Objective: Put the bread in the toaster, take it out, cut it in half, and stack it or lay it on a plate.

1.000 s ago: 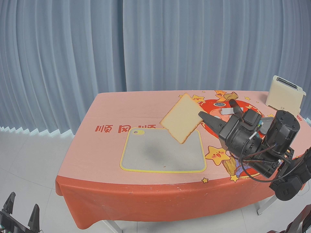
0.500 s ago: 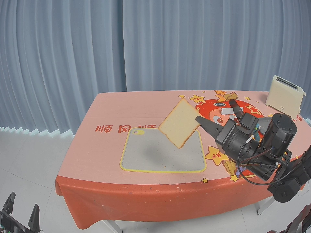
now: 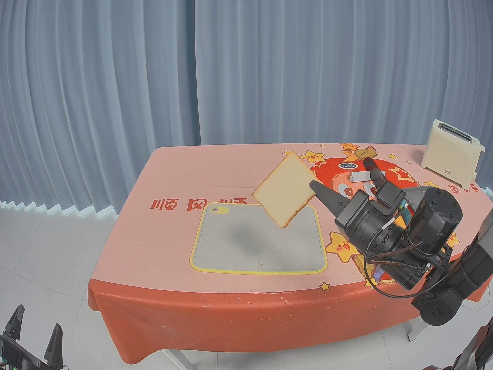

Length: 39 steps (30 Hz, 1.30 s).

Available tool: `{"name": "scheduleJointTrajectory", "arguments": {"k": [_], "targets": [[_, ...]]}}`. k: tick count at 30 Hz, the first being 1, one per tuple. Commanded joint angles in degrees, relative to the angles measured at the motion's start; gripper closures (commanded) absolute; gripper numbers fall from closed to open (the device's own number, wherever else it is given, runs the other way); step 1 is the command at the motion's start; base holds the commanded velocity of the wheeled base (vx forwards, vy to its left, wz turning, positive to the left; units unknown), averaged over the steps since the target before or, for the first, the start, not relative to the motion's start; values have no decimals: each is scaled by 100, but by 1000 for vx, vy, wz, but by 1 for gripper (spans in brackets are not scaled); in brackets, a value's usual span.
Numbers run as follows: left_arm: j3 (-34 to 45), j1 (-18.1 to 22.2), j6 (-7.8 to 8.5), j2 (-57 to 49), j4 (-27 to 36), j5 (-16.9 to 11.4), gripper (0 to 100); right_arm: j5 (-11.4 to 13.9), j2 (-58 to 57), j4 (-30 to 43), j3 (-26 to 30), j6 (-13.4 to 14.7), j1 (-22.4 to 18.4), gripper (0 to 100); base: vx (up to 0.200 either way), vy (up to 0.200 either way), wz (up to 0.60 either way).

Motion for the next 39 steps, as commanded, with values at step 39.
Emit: {"name": "scheduleJointTrajectory", "arguments": {"k": [39], "targets": [[101,2,-2,-93,-2,3,0,-398,832,-390,23,-84,222,100,0,0,0]]}}
